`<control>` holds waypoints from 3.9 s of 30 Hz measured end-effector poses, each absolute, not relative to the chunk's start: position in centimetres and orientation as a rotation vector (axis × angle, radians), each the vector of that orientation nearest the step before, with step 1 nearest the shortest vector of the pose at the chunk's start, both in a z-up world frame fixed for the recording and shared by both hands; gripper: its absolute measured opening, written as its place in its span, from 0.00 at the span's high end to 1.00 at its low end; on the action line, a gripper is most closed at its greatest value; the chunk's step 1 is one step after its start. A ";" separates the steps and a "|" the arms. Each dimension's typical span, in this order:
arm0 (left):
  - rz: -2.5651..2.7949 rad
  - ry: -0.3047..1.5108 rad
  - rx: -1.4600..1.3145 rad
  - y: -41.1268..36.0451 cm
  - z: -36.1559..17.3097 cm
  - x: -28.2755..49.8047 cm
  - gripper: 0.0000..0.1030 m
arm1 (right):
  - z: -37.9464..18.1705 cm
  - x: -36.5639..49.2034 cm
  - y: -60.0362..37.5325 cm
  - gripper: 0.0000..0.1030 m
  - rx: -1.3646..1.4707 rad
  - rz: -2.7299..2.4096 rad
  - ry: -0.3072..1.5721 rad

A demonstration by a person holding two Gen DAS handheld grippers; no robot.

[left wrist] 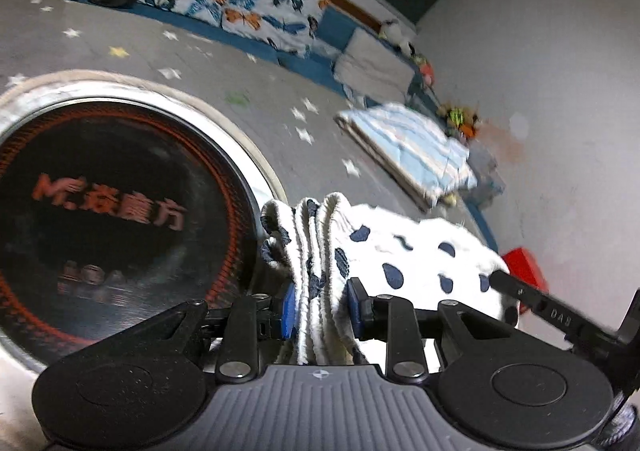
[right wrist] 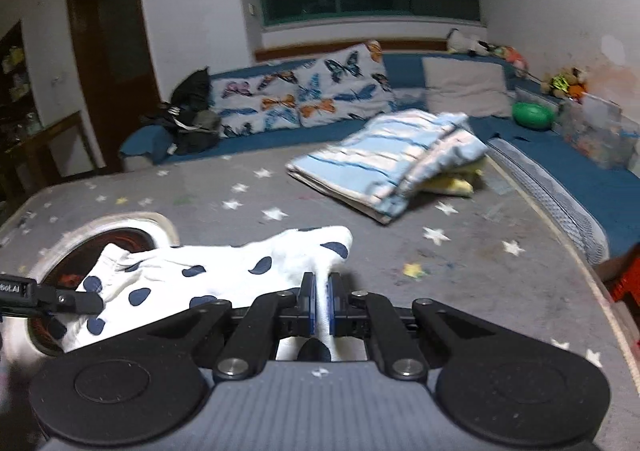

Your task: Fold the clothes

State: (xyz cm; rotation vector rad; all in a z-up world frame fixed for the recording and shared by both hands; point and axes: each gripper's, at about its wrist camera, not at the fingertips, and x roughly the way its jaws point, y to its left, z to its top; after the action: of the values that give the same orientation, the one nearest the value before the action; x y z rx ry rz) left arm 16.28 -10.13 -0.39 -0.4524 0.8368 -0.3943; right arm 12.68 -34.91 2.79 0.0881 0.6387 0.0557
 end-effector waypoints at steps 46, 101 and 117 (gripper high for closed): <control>-0.536 0.723 -0.061 -15.9 1.7 14.7 0.76 | 1.4 9.0 -32.5 0.63 0.007 0.237 0.713; -0.560 0.657 -0.045 -9.8 1.0 1.7 0.00 | -0.1 -3.4 -25.7 0.00 0.018 0.043 0.530; -0.564 0.651 -0.028 -10.1 0.8 0.4 0.00 | -0.4 -4.1 -25.4 0.00 0.079 -0.006 0.545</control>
State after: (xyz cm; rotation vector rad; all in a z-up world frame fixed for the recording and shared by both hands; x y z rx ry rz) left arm 0.39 -10.10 0.83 -0.0276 0.6510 -0.5635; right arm -4.06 -25.44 -0.43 0.0791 0.5455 -0.0055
